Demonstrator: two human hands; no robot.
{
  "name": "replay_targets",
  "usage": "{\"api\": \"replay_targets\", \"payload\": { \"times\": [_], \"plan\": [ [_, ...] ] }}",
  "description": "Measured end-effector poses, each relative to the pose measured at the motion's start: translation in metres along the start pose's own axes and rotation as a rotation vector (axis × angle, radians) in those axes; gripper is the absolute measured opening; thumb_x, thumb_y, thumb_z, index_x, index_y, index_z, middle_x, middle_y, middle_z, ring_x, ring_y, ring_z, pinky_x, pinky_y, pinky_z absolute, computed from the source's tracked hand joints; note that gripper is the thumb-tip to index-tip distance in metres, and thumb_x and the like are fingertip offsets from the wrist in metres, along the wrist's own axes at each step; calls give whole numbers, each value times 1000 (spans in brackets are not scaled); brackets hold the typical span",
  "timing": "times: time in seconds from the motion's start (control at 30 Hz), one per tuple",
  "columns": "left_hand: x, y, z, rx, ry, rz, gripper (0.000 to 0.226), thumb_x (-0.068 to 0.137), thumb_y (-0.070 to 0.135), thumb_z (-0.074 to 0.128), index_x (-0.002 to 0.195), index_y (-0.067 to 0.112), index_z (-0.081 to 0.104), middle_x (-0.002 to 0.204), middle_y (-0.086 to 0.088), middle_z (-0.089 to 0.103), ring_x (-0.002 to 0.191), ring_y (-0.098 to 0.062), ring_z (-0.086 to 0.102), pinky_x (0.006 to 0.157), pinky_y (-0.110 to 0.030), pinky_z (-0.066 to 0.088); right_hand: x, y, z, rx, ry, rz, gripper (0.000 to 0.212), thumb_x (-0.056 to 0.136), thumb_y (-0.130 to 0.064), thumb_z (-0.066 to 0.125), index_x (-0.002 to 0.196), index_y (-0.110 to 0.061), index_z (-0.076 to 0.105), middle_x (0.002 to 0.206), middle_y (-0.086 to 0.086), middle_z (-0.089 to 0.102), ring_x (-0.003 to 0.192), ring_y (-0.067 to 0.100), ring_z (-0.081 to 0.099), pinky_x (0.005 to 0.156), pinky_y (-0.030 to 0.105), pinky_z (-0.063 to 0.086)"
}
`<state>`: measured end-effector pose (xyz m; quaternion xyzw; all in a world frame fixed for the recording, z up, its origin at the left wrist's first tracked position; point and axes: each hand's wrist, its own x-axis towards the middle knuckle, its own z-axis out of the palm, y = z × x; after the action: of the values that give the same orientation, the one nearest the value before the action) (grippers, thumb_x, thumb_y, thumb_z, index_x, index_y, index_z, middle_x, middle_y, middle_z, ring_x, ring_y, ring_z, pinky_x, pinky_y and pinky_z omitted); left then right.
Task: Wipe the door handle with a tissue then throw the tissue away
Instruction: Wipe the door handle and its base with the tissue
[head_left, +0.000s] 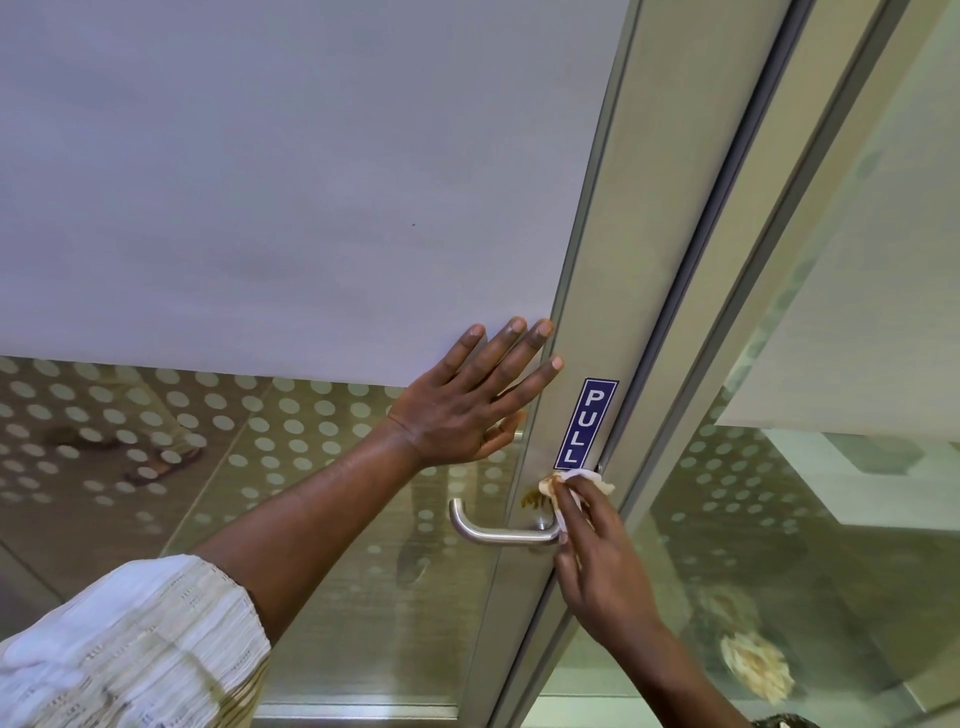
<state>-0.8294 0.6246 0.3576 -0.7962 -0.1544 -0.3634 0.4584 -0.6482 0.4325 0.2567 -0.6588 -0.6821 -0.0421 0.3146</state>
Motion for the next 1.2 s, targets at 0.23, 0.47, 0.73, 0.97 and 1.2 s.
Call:
{"api": "replay_targets", "payload": {
  "times": [0.23, 0.47, 0.73, 0.97, 1.2],
  "plan": [
    [0, 1, 1, -4, 13, -9, 74, 103, 42, 47, 168, 14, 24, 175, -20, 5, 163, -37, 5, 133, -52, -2, -27, 4, 29, 102, 46, 216, 72, 88, -16, 52, 156, -16, 30, 162, 3, 28, 143, 18, 36, 100, 21, 41],
    [1, 1, -1, -35, 26, -12, 72, 103, 40, 49, 167, 14, 29, 173, -19, 17, 162, -36, 12, 131, -52, 6, -53, -6, 71, -73, -211, 208, 82, 86, -25, 49, 159, -14, 13, 162, 9, 31, 140, 25, 41, 121, 35, 24],
    [1, -1, -1, -54, 25, -4, 71, 104, 40, 50, 166, 14, 29, 170, -19, 25, 157, -37, 23, 128, -53, 12, -38, -34, 114, -291, -226, 333, 69, 93, -44, 39, 146, 0, 43, 140, 17, 55, 132, 34, 50, 121, 49, 12],
    [-2, 1, 1, -30, 31, -18, 73, 103, 40, 51, 167, 14, 28, 175, -19, 8, 163, -36, 6, 129, -53, 10, -32, -43, 131, -300, -142, 292, 65, 93, -45, 47, 137, 1, 52, 140, 22, 55, 125, 36, 54, 114, 49, 22],
    [-2, 0, 3, -33, 50, -13, 72, 103, 40, 54, 166, 13, 31, 174, -19, 12, 163, -36, 6, 131, -52, 7, -14, -43, 138, -164, 29, 219, 79, 99, -43, 42, 156, 2, 12, 165, 23, 10, 153, 38, 6, 122, 48, 12]
  ]
}}
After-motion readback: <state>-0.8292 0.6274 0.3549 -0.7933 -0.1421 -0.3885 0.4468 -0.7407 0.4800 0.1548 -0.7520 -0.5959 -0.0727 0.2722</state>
